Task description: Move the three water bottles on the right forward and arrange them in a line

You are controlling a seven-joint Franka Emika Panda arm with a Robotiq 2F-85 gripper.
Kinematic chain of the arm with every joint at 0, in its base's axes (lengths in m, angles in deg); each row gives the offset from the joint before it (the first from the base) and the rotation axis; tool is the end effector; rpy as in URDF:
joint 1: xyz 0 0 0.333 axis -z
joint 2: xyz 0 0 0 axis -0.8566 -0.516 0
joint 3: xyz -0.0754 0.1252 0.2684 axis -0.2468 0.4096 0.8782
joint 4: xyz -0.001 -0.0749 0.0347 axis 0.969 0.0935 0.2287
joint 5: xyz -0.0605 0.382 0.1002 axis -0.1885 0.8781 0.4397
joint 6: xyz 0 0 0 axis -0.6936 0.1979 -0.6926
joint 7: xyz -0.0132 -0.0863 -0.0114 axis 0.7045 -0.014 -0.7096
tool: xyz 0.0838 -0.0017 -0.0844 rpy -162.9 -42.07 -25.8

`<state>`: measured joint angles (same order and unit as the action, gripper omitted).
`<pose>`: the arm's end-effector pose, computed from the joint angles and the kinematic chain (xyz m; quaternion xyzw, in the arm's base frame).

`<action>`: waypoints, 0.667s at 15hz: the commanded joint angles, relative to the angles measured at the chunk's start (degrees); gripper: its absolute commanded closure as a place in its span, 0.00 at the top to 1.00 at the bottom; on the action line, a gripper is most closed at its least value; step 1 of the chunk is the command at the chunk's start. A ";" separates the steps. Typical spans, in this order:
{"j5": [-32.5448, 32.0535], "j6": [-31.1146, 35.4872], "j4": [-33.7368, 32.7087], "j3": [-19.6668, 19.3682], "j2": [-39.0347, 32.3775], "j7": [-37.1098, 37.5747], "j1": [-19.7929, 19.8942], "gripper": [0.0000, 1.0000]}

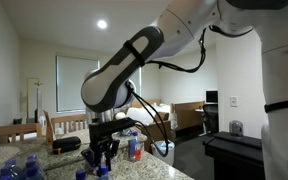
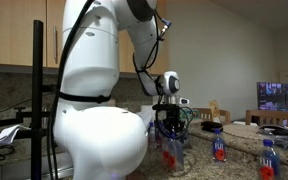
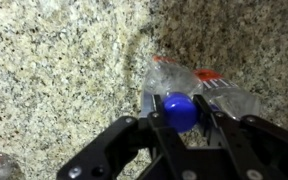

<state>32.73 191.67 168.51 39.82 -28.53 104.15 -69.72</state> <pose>0.4788 0.1917 0.3234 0.9994 0.0206 -0.0088 0.0251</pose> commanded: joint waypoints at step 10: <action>0.01 0.00 -1.34 0.39 -0.43 -3.14 -0.39 0.13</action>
<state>32.67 191.67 167.85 40.22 -28.67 103.23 -69.81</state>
